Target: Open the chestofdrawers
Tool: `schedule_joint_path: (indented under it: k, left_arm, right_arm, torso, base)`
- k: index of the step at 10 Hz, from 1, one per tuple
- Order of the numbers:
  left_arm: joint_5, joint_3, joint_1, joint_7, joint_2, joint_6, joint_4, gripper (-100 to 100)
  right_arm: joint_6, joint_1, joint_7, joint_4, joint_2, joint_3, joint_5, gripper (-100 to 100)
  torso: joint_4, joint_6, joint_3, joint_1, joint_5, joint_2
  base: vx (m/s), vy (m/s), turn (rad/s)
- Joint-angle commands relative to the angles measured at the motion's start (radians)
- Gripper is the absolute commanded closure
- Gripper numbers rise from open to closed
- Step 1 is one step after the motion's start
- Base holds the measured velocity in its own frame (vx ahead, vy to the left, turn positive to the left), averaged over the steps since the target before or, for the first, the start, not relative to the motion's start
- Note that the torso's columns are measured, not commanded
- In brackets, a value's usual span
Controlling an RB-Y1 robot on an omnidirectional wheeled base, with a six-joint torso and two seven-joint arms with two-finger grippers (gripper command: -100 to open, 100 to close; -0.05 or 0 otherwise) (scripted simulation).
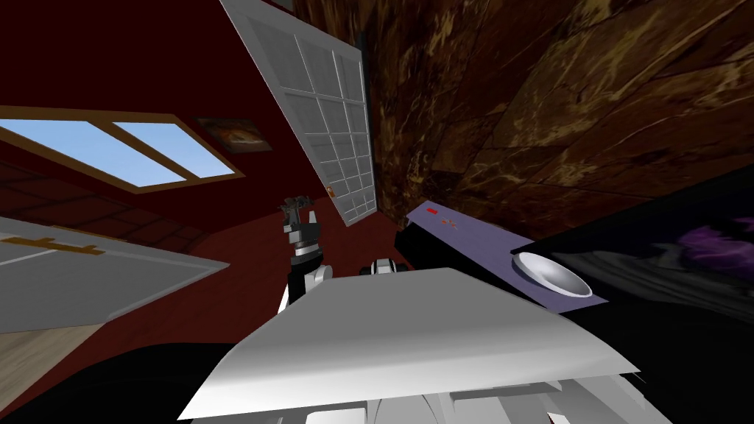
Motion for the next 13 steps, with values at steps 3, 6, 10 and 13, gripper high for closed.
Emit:
schedule_joint_path:
  k: [3,6,10,13]
  left_arm:
    - [0.0,0.0,0.0,0.0,0.0,0.0,0.0,0]
    - [0.0,0.0,0.0,0.0,0.0,0.0,0.0,0]
    - [0.0,0.0,0.0,0.0,0.0,0.0,0.0,0]
    - [0.0,0.0,0.0,0.0,0.0,0.0,0.0,0]
  right_arm:
    - [0.042,0.134,0.039,-0.122,-0.002,0.045,0.084,-100]
    - [0.064,0.204,0.056,-0.18,-0.002,0.068,0.129,-100]
    - [0.052,0.22,0.066,-0.204,-0.007,0.075,0.135,0]
    - [0.046,0.22,0.066,-0.202,-0.006,0.076,0.133,0]
  torso:
    - [0.001,0.001,0.002,0.003,0.0,0.003]
    - [0.0,0.0,0.001,0.002,0.001,0.002]
    - [0.001,0.0,0.0,0.008,0.004,0.003]
    - [0.0,0.001,0.0,0.004,0.002,0.002]
  base:
    - [0.073,-0.05,-0.056]
    - [0.072,-0.044,-0.038]
    - [0.025,-0.016,-0.019]
    - [0.0,0.0,0.0]
